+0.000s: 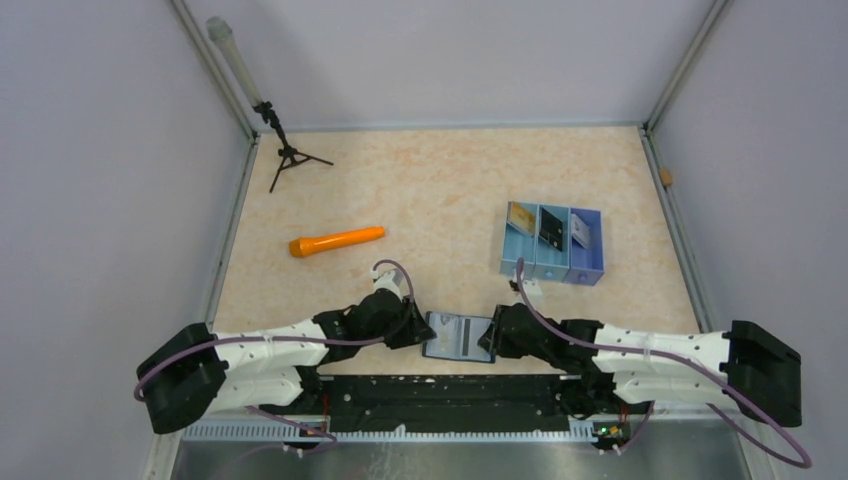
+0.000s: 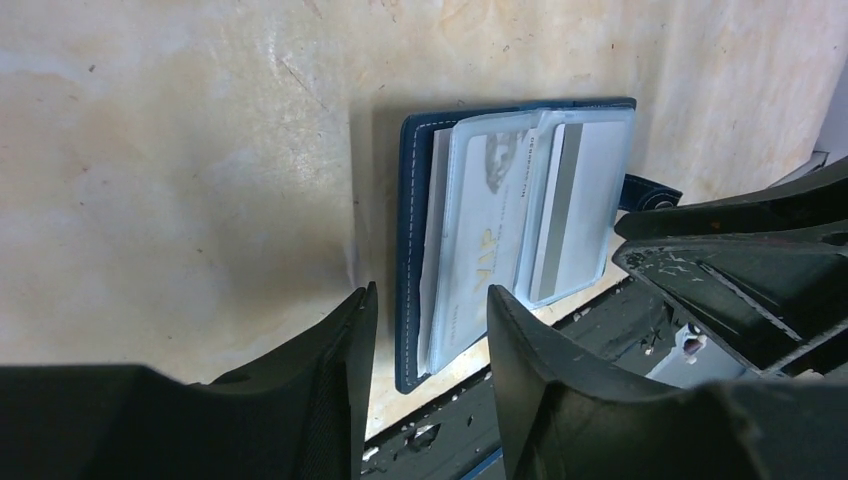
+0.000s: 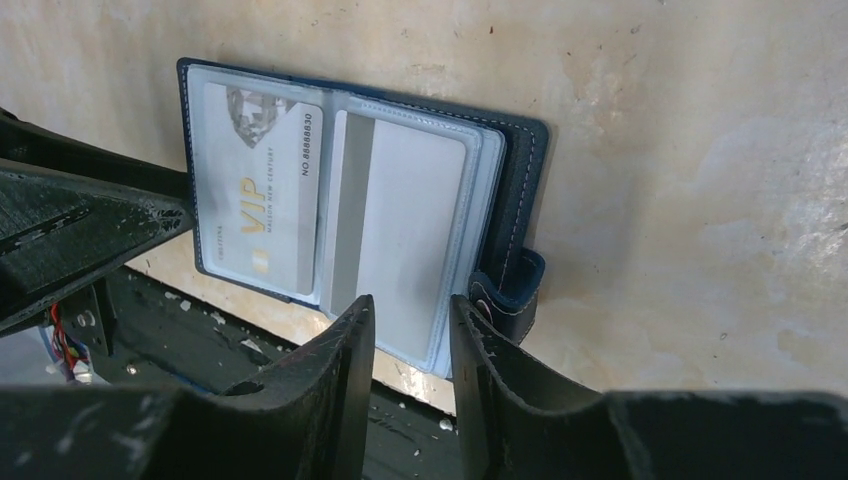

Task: Put the credit cards into the card holder
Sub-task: Insert the credit card into the card holder, then turn over the card slot in the card holder.

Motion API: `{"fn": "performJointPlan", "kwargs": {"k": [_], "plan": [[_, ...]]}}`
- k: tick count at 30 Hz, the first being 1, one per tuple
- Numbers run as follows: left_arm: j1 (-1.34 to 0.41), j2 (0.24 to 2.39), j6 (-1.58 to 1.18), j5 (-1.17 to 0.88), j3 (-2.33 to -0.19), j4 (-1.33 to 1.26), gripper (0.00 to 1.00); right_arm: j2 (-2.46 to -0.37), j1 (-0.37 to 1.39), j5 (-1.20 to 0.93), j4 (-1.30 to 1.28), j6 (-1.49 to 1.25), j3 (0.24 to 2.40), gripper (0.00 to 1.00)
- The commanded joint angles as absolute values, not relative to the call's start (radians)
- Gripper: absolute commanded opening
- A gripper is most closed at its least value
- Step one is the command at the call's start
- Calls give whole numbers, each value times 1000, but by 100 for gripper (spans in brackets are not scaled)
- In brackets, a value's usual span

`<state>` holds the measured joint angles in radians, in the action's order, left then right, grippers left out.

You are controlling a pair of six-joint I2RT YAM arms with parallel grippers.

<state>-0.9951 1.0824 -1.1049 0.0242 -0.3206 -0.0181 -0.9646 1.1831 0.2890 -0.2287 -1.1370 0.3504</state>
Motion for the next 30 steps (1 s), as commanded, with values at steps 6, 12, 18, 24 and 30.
{"fn": "performJointPlan", "kwargs": {"k": [6, 12, 18, 24, 30], "plan": [[-988, 1080, -1123, 30, -290, -81, 43, -988, 1193, 295, -147, -1175, 310, 31], [-988, 1085, -1124, 32, -287, -81, 38, -1022, 1190, 277, -99, -1177, 294, 29], [-988, 1097, -1124, 32, -286, -78, 26, -1024, 1188, 273, -71, -1172, 298, 22], [-988, 1111, -1118, 24, -296, -64, 13, -985, 1188, 280, -70, -1163, 317, 14], [-988, 1125, -1117, 16, -304, -64, 10, -943, 1189, 289, -86, -1154, 337, 11]]}}
